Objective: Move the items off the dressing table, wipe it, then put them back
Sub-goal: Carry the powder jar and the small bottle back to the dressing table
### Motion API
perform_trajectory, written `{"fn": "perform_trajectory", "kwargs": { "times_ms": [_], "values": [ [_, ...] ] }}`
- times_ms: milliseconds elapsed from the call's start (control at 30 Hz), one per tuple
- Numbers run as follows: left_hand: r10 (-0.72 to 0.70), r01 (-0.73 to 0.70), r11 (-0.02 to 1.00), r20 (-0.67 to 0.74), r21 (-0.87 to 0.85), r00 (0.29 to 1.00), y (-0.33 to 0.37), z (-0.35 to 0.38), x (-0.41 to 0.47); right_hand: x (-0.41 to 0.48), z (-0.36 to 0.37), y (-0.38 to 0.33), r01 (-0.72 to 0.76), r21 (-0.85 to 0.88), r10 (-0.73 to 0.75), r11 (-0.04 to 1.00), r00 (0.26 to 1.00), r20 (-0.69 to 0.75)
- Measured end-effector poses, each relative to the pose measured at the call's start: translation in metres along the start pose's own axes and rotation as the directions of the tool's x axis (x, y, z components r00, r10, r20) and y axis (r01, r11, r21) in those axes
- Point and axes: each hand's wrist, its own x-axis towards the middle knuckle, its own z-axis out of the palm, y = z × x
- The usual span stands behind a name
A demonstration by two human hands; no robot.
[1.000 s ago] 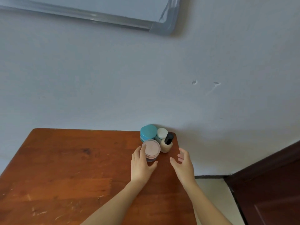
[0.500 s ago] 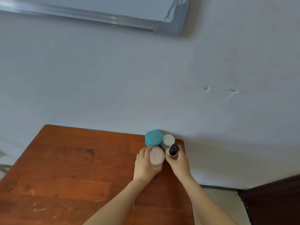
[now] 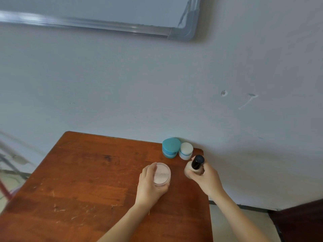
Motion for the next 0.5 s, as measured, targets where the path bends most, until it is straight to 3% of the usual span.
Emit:
{"fn": "perform_trajectory", "kwargs": {
  "times_ms": [200,333,500],
  "values": [
    [0.051,-0.050,0.997,0.007,-0.052,0.999,0.011,-0.011,-0.021,-0.031,-0.019,-0.007,0.004,0.048,-0.007,0.999,0.998,0.065],
    [0.079,-0.078,0.996,0.017,-0.053,0.997,0.012,-0.010,-0.031,-0.059,-0.031,-0.011,-0.040,0.053,0.038,0.998,0.999,0.030],
    [0.159,-0.144,0.984,0.159,-0.102,0.975,0.013,-0.001,-0.041,-0.107,-0.034,-0.005,-0.174,0.064,0.177,0.983,0.984,-0.036]
  ]
}}
